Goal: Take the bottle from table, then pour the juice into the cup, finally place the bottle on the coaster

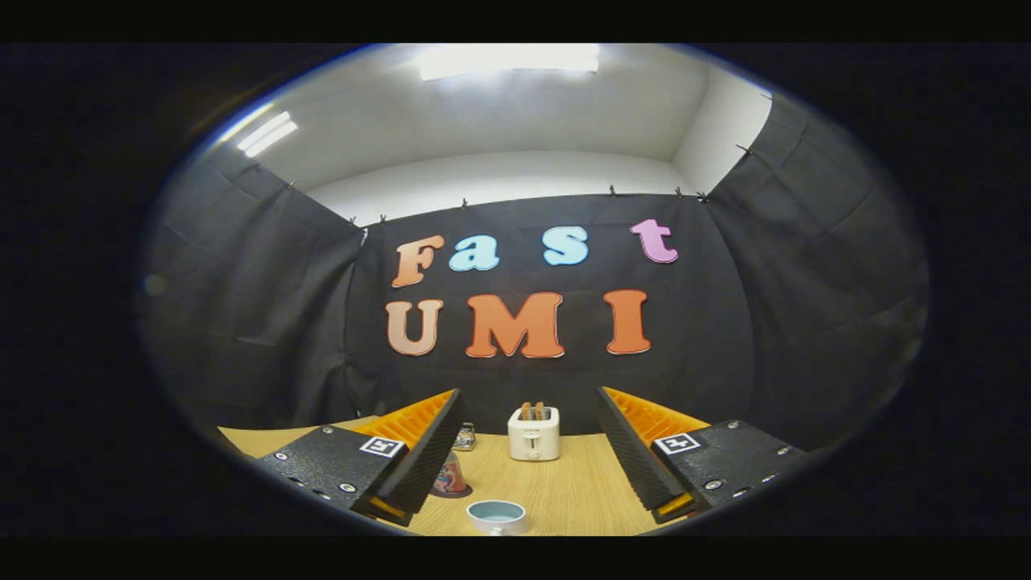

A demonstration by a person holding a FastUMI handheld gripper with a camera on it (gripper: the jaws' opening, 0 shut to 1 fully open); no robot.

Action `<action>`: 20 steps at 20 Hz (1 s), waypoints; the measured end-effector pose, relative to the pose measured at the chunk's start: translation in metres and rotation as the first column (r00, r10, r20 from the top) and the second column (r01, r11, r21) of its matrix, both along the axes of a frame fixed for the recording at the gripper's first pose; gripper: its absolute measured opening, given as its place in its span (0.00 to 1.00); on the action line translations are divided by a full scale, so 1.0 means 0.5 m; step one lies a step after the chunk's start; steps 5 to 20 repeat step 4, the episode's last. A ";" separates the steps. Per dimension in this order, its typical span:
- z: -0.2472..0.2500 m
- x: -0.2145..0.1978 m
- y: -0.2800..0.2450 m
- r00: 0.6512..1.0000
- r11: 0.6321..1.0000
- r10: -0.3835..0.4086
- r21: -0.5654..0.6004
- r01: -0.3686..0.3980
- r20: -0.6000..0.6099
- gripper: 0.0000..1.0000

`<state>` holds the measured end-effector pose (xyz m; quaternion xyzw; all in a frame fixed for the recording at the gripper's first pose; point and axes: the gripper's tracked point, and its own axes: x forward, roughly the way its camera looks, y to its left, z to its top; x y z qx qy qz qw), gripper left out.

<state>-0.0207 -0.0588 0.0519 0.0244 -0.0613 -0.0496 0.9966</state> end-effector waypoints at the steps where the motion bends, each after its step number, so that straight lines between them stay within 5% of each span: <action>1: -0.001 0.000 0.005 1.000 1.000 0.008 0.003 -0.008 0.000 0.97; 20: -0.010 0.011 0.014 1.000 1.000 0.021 0.010 -0.021 -0.005 0.97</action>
